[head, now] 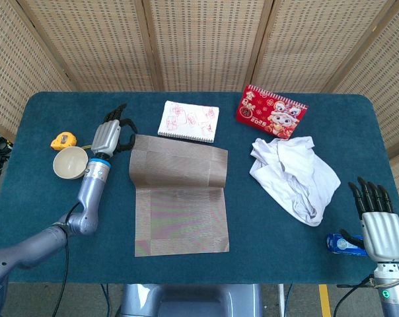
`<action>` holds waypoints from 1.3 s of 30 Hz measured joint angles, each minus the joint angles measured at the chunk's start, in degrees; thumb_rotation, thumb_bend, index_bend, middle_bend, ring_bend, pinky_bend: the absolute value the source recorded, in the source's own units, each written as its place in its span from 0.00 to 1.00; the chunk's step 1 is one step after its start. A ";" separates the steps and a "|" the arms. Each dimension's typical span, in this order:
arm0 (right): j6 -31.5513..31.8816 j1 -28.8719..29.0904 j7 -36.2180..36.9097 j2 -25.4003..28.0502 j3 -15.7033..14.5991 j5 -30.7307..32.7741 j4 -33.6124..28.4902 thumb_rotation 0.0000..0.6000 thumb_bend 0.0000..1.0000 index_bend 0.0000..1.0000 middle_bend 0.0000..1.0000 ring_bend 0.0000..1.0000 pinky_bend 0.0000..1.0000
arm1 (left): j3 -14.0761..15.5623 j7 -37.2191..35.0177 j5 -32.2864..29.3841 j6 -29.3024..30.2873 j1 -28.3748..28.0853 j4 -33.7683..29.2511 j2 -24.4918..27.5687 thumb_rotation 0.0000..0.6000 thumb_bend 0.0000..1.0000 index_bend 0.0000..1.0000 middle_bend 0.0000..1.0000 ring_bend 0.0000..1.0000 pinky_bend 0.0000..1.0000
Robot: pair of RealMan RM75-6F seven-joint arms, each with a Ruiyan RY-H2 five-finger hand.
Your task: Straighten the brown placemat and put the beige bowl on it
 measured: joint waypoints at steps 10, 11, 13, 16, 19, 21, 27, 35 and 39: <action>-0.60 0.31 -1.14 -0.60 -0.22 0.33 0.47 1.00 0.00 0.00 0.00 0.00 0.00 | -2.68 -2.71 -1.13 5.79 -0.84 6.54 -3.19 1.00 0.30 0.00 0.00 0.00 0.00; -0.59 0.31 -1.29 -0.65 -0.29 0.22 0.45 1.00 0.00 0.00 0.00 0.00 0.00 | -2.59 -3.03 -0.56 6.18 -0.47 6.27 -2.72 1.00 0.30 0.00 0.00 0.00 0.00; -0.56 0.32 -1.52 -0.74 -0.48 -0.08 0.38 1.00 0.00 0.00 0.00 0.00 0.00 | -2.33 -3.68 0.60 7.23 0.34 5.31 -1.65 1.00 0.30 0.00 0.00 0.00 0.00; -0.72 0.43 -2.00 -0.88 -0.81 -0.58 0.37 1.00 0.00 0.00 0.00 0.00 0.00 | -1.24 -5.78 3.36 9.30 2.48 1.97 1.38 1.00 0.30 0.00 0.00 0.00 0.00; -1.71 1.03 -2.60 -1.00 -1.38 -1.72 0.70 1.00 0.00 0.00 0.00 0.00 0.00 | 0.72 -6.66 6.22 11.50 5.54 -2.93 5.56 1.00 0.30 0.00 0.00 0.00 0.00; -2.80 1.81 -3.14 -1.00 -1.95 -3.30 1.28 1.00 0.00 0.00 0.00 0.00 0.00 | 2.39 -6.44 7.83 12.85 7.96 -7.03 9.03 1.00 0.30 0.00 0.00 0.00 0.00; -7.83 5.48 -3.93 -0.41 -4.13 -9.25 2.60 1.00 0.00 0.06 0.00 0.00 0.00 | 6.81 -2.88 10.45 16.88 14.93 -18.61 18.80 1.00 0.13 0.00 0.00 0.00 0.00; -16.79 12.85 -3.03 0.10 -6.53 -16.94 1.84 1.00 0.00 0.17 0.00 0.00 0.00 | 12.32 2.70 11.23 22.53 24.00 -33.39 28.46 1.00 0.00 0.00 0.00 0.00 0.00; -22.47 17.75 -2.85 -1.50 -7.55 -20.85 1.80 1.00 0.00 0.22 0.00 0.00 0.00 | 14.92 4.71 11.46 26.00 28.53 -40.78 31.85 1.00 0.00 0.00 0.00 0.00 0.00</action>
